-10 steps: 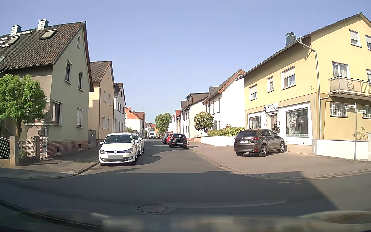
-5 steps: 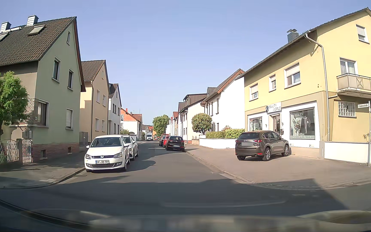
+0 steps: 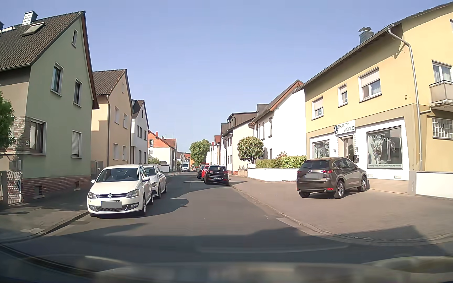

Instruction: Follow the waypoints while adhering to traffic rules and regulations

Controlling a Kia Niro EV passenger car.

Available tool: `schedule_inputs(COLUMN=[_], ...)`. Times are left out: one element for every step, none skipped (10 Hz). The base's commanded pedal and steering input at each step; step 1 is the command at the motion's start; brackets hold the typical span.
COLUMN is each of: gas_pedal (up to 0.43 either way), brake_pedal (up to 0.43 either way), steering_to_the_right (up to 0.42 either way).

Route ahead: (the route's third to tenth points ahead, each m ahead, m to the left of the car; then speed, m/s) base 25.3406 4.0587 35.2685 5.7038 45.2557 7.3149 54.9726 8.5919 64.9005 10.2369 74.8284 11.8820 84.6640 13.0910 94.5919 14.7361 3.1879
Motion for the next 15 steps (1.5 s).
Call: schedule_inputs(gas_pedal=[0.118, 0.138, 0.130, 0.138, 0.138, 0.138, 0.138, 0.138, 0.138, 0.138, 0.138, 0.138, 0.138, 0.138, 0.138], brake_pedal=[0.030, 0.030, 0.030, 0.030, 0.030, 0.030, 0.030, 0.030, 0.030, 0.030, 0.030, 0.030, 0.030, 0.030, 0.030], steering_to_the_right=[-0.081, -0.092, -0.107, -0.111, -0.105, -0.089, -0.071, -0.059, -0.044, -0.030, -0.021, -0.016, -0.014, -0.012, -0.012])
